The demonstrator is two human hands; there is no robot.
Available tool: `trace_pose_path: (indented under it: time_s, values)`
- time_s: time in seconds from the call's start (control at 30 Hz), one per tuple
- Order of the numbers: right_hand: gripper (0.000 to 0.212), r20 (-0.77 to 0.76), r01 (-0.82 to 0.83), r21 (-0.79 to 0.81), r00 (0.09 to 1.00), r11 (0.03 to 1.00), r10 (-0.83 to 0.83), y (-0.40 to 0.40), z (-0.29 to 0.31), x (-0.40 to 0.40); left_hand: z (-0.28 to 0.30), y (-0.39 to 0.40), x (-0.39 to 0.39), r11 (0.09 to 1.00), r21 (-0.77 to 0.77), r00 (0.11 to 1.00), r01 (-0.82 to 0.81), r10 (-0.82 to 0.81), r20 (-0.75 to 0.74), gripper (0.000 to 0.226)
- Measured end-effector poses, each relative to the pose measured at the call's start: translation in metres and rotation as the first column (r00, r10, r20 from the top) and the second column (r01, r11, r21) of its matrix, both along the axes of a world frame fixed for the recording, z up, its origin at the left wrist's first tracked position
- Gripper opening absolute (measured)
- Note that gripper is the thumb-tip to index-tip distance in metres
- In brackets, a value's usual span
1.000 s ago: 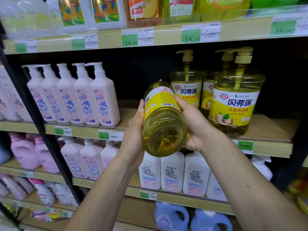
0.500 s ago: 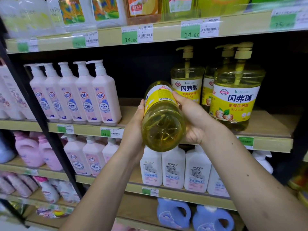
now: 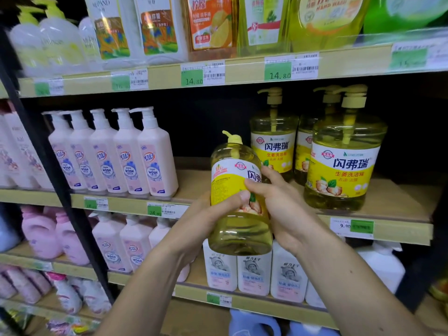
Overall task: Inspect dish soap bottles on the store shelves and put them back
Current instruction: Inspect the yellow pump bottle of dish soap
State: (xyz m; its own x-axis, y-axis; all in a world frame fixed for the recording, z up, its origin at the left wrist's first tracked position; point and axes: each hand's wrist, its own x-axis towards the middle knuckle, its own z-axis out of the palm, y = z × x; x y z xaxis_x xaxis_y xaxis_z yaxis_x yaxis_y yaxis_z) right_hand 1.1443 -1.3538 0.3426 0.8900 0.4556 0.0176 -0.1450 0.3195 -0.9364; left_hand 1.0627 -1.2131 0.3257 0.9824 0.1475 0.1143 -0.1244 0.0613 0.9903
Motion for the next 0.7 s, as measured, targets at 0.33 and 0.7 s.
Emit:
trace_pose_path:
  time_s: [0.33,0.7]
  values:
    - [0.045,0.173,0.045,-0.007,0.984,0.999,-0.043,-0.015,-0.034,-0.02,-0.01,0.006,-0.005,0.983,0.169,0.997,0.071,-0.068,-0.026,0.049]
    - [0.111,0.516,0.071,-0.206,0.855,0.976,0.047,-0.039,-0.043,-0.028,-0.05,0.003,-0.013,0.964,0.257,0.987,-0.066,0.025,0.157,0.074]
